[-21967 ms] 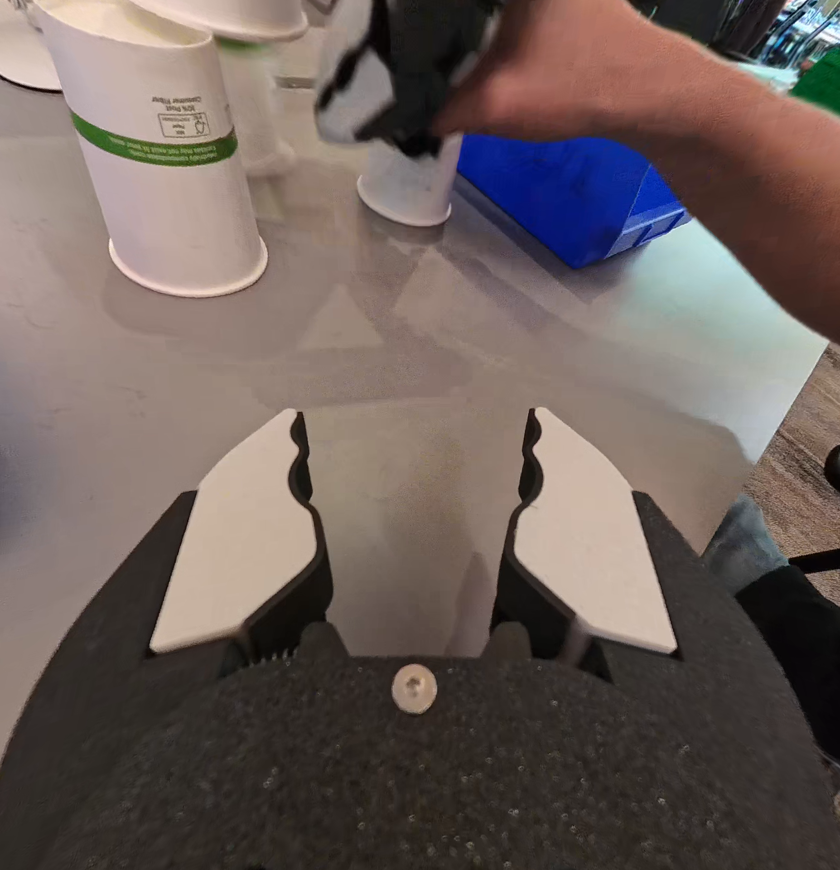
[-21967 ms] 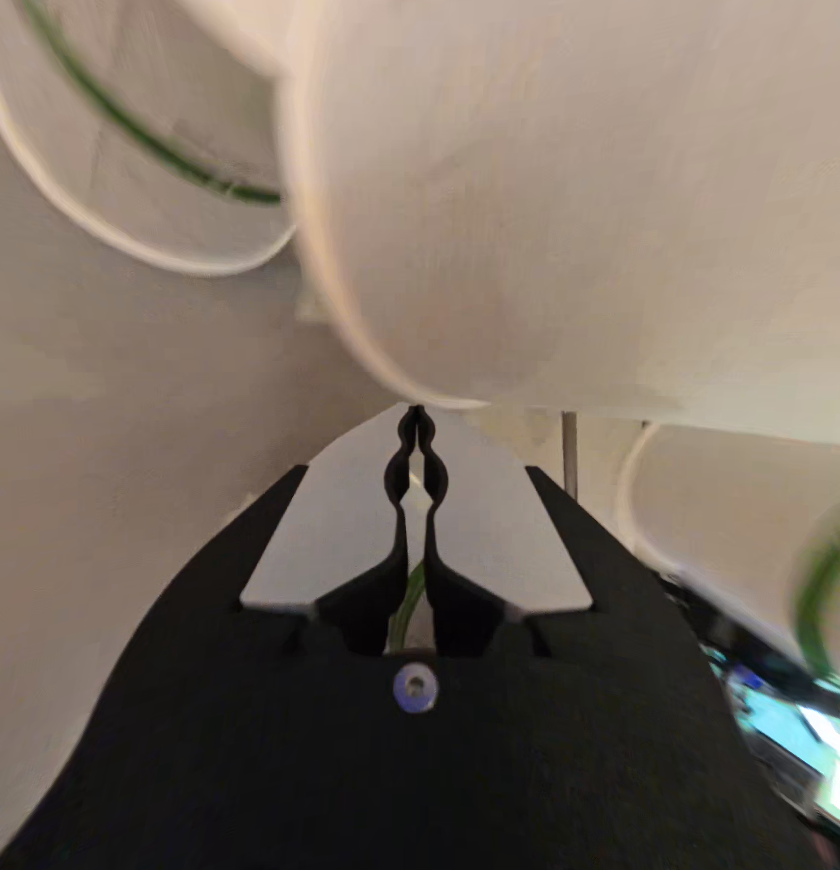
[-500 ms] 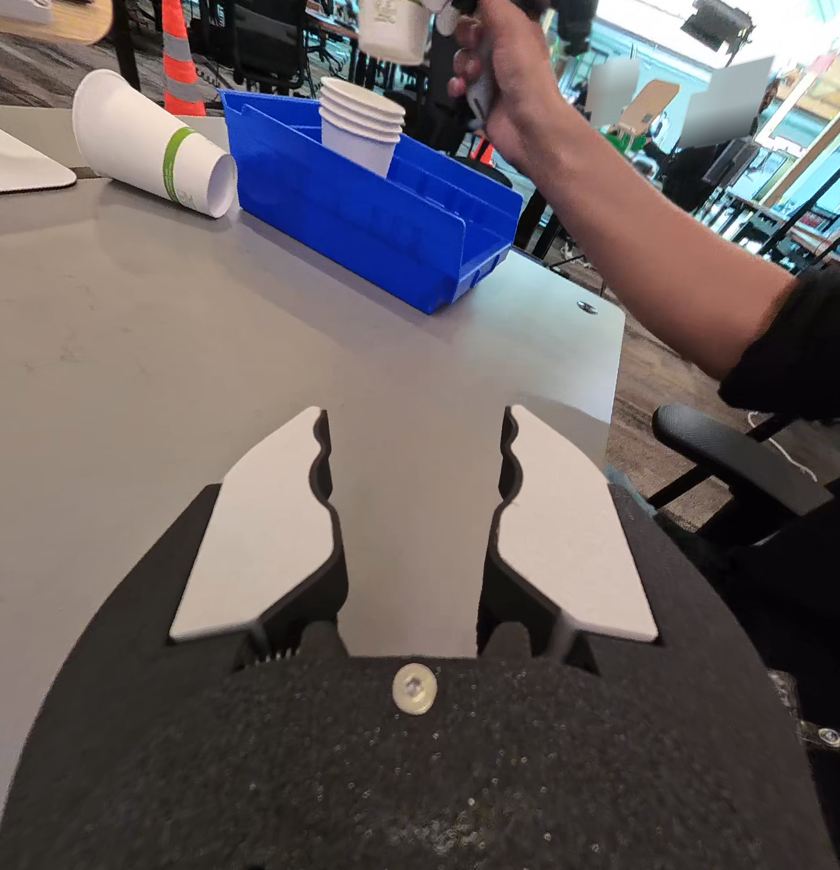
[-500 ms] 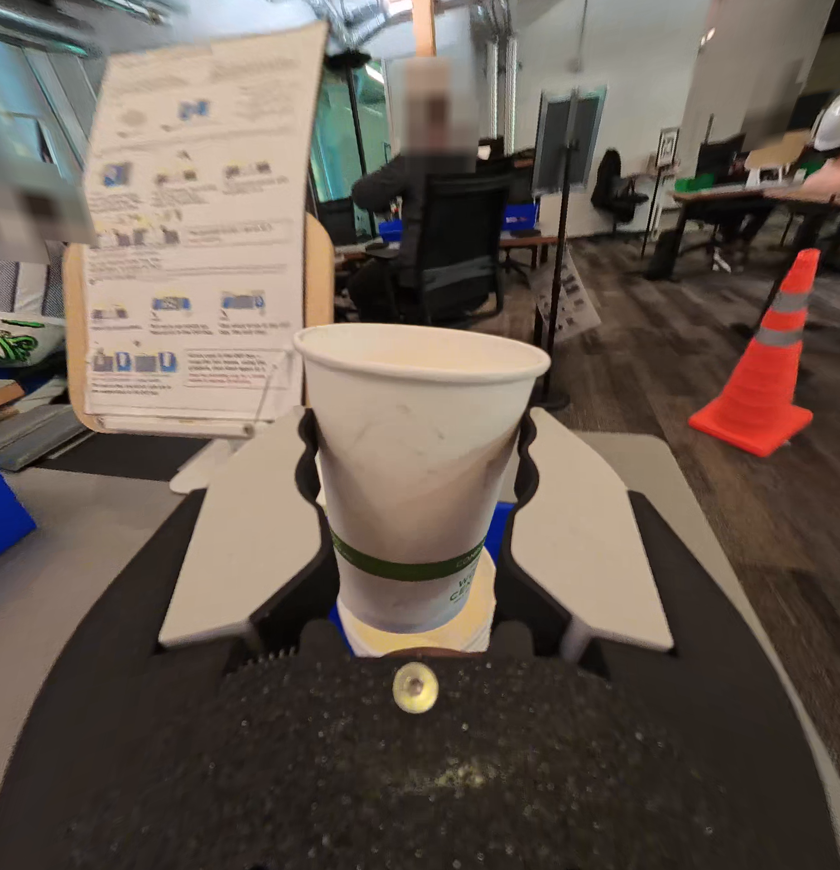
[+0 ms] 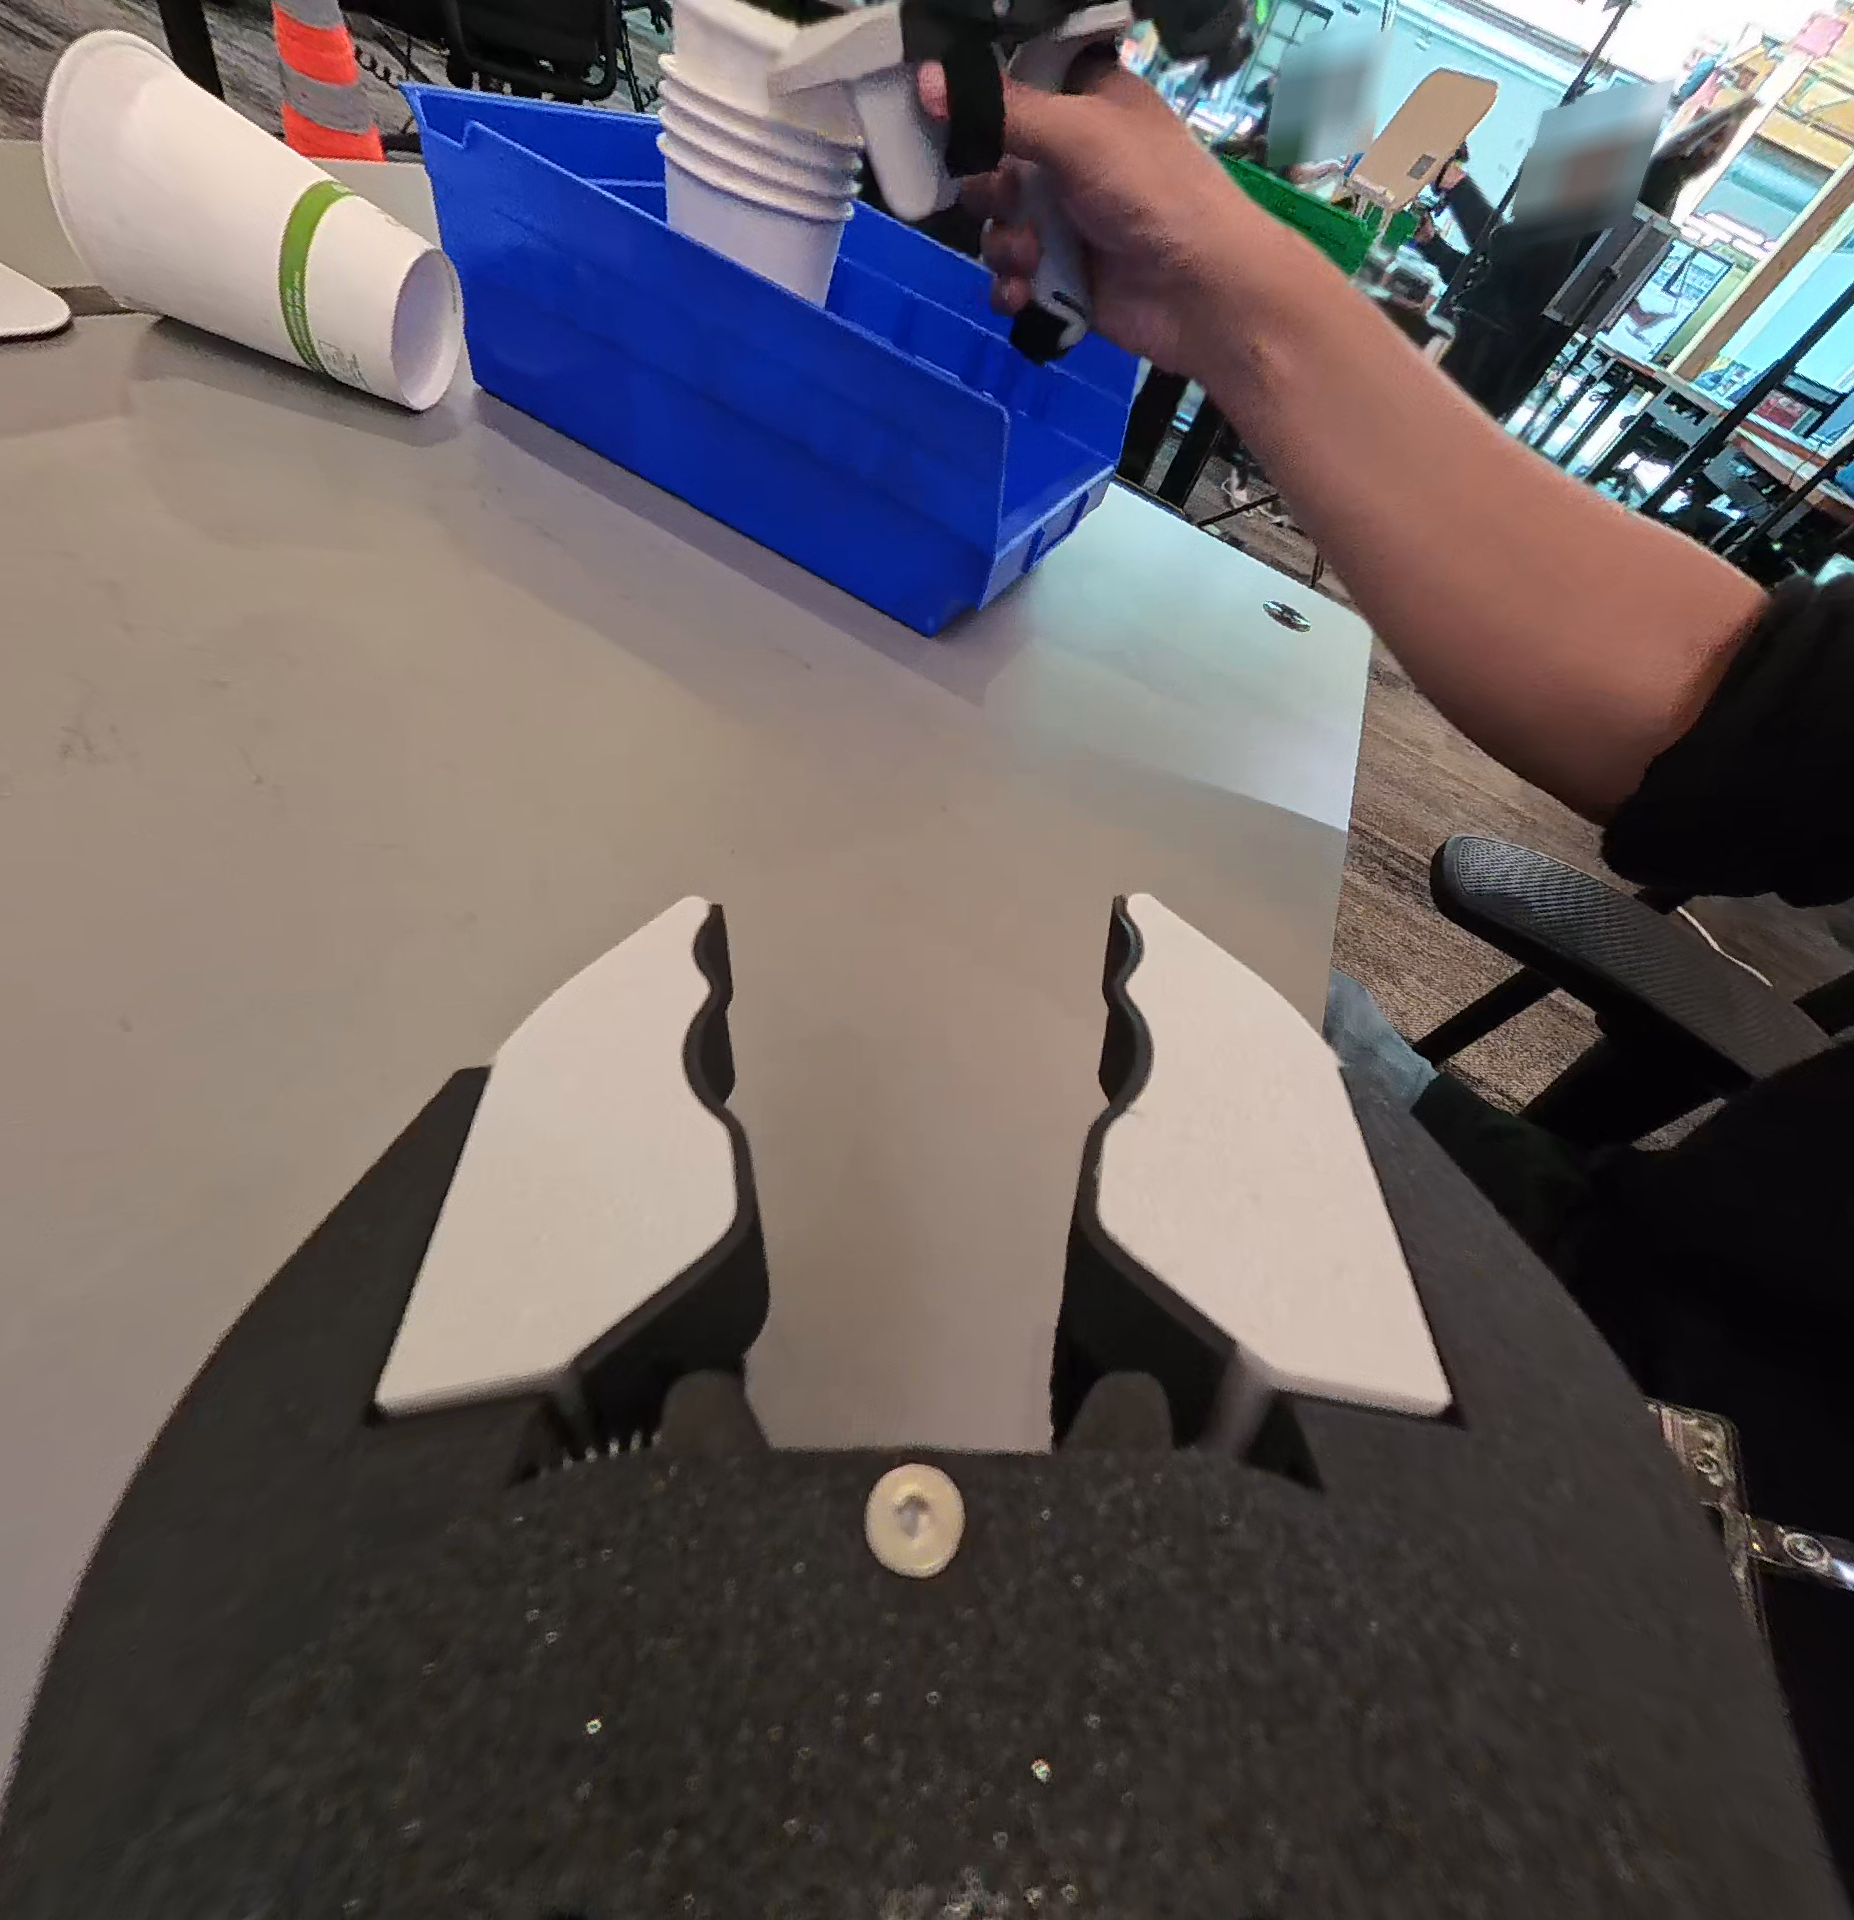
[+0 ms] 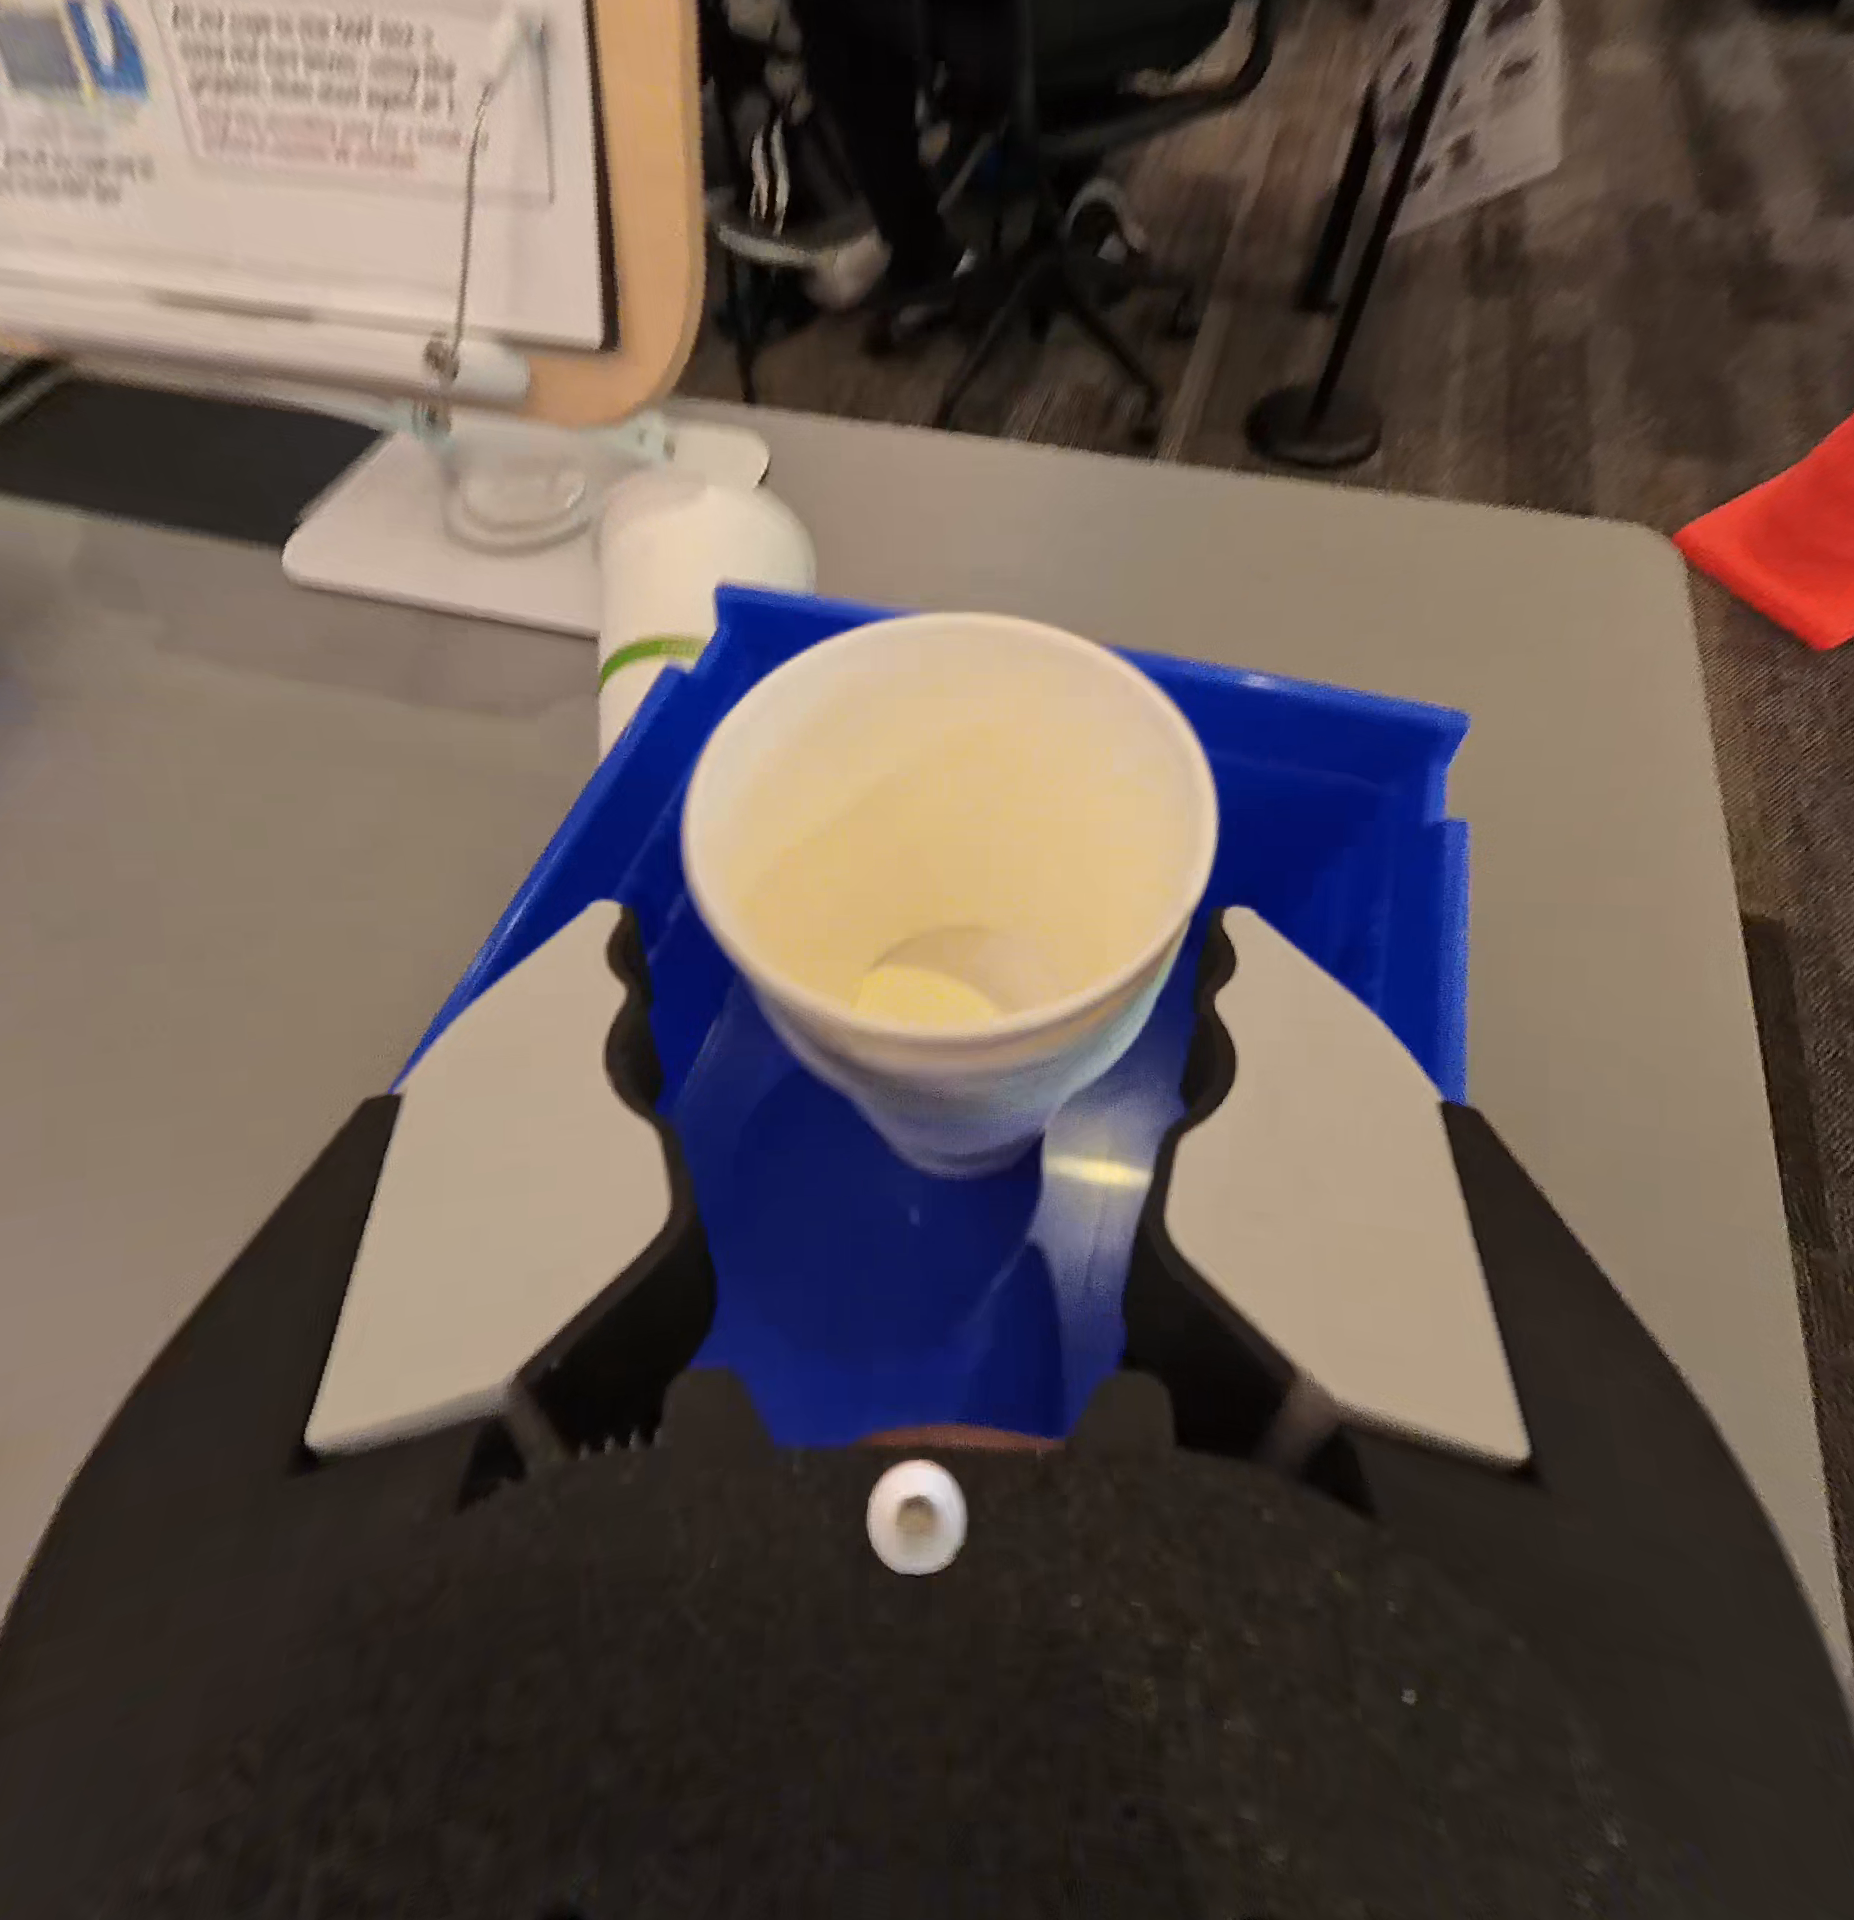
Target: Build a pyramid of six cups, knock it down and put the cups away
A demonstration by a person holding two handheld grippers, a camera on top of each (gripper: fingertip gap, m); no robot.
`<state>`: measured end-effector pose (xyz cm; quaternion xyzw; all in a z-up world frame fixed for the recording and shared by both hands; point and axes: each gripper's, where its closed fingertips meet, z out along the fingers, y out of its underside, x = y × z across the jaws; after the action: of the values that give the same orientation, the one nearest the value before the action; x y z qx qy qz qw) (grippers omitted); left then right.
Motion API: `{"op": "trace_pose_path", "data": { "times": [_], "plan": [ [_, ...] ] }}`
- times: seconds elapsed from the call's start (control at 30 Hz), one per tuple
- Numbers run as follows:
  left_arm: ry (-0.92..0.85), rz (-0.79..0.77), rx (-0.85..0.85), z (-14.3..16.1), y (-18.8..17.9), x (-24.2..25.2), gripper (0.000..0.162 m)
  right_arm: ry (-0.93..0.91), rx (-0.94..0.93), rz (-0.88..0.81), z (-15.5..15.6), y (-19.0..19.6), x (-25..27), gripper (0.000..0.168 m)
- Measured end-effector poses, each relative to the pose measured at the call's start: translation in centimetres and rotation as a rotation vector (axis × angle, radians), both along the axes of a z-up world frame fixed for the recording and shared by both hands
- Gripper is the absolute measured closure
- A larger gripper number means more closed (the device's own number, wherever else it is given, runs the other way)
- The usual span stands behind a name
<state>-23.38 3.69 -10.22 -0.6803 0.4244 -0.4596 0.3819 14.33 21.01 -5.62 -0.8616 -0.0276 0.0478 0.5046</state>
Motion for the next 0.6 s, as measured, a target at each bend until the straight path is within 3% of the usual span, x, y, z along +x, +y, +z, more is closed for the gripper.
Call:
{"op": "trace_pose_path", "data": {
  "times": [0.13, 0.2, 0.3, 0.37, 0.47, 0.6],
  "plan": [
    [0.005, -0.020, 0.000, -0.1, -0.4, 0.3, 0.093, -0.108, -0.154, -0.005, 0.5, -4.5, -0.3, 0.063],
    [0.008, -0.033, -0.001, -0.1, -0.7, 0.4, 0.093, -0.225, -0.126, -0.125, 3.5, -5.9, 0.3, 0.066],
    [0.007, -0.044, -0.004, -0.2, -1.0, 0.6, 0.093, -0.232, 0.039, -0.037, 9.4, -3.8, -5.4, 0.077],
    [0.003, -0.053, -0.018, -0.2, -1.2, 0.8, 0.093, -0.233, 0.011, 0.050, 10.3, -0.5, -9.4, 0.074],
    [-0.004, -0.056, -0.016, 0.1, -1.3, 0.8, 0.093, -0.262, -0.206, 0.139, 6.8, 5.8, -13.3, 0.063],
    [-0.002, -0.052, -0.010, 0.0, -1.1, 0.6, 0.093, -0.327, -0.462, 0.119, -0.2, 12.6, -13.9, 0.062]
  ]
}}
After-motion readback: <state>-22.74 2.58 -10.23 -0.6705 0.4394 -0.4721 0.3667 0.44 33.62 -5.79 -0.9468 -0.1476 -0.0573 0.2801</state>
